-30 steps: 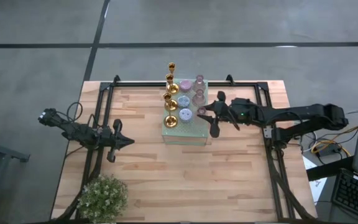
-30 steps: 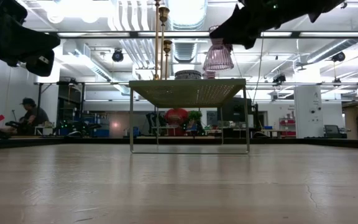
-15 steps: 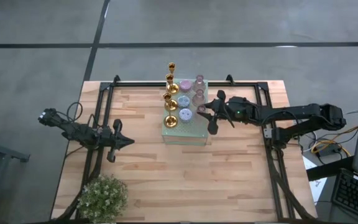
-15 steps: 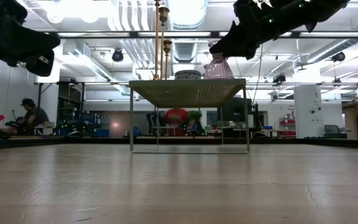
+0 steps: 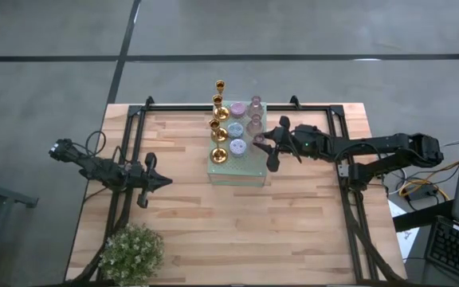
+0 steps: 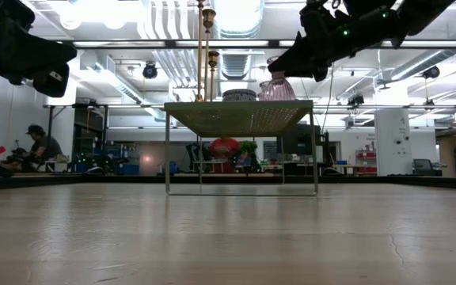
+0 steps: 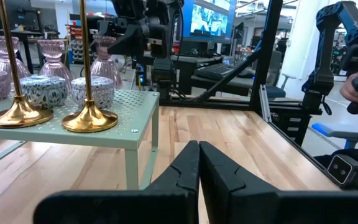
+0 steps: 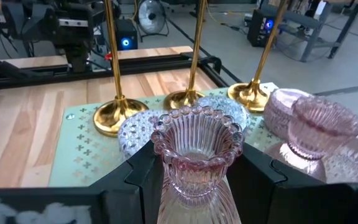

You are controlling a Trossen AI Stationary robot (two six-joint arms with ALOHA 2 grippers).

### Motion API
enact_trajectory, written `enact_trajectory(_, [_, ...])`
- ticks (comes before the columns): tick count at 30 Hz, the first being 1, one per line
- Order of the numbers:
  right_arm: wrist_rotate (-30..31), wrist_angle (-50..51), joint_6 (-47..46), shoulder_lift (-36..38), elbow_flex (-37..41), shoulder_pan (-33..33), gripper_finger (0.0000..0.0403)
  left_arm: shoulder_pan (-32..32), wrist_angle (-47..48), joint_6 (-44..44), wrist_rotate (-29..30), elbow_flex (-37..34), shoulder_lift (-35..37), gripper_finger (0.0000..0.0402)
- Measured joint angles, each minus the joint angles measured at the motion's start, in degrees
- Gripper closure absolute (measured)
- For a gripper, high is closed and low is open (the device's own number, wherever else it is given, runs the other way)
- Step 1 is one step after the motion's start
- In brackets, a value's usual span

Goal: Pick & Place candle stick holders
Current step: Put the pink glass candle holder on the shelf

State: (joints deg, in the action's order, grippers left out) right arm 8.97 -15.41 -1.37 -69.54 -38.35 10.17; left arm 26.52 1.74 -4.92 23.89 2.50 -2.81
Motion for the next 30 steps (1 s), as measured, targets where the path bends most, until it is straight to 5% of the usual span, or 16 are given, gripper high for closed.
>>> enact_trajectory(30, [0.17,-10.54,-3.0,-7.08,1.65,0.38,0.0259,-0.01,0.0,-0.01,-0.01,0.0,-0.02,0.039])
